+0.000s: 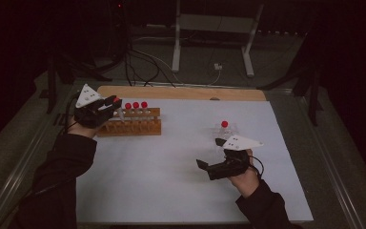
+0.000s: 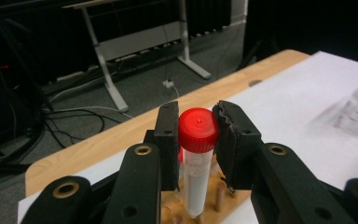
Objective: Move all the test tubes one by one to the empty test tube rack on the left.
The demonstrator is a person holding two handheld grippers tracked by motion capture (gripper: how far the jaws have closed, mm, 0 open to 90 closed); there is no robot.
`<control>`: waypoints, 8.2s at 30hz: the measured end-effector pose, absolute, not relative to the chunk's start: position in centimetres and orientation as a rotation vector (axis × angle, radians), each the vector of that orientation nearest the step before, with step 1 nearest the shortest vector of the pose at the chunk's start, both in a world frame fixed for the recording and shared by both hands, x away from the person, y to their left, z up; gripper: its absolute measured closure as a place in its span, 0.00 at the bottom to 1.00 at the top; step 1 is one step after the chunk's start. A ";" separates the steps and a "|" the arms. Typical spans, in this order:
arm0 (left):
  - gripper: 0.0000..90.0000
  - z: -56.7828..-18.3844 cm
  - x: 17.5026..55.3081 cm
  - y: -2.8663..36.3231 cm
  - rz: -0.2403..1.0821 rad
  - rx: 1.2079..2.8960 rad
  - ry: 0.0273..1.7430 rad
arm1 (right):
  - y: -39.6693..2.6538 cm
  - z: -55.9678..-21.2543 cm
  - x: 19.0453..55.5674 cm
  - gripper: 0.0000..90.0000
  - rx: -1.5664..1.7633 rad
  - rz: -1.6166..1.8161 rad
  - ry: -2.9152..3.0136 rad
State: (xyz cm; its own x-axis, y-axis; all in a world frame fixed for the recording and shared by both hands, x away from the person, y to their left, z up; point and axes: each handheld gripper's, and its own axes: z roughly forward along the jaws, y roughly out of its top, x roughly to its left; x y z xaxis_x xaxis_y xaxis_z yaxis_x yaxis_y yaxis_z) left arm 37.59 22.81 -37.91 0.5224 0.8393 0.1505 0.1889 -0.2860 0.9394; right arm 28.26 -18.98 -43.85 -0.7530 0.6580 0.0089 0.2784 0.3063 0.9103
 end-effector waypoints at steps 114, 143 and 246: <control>0.02 -45.7 32.0 19.7 0.491 1.854 0.733 | -25.7 -47.2 39.1 0.66 1.052 1.170 2.219; 0.02 -44.8 31.8 19.4 0.472 1.884 0.707 | -25.7 -43.4 37.4 0.84 0.952 1.176 2.191; 0.80 -42.0 31.6 16.0 0.523 1.982 0.597 | -17.5 -44.6 29.4 0.01 0.720 1.450 2.385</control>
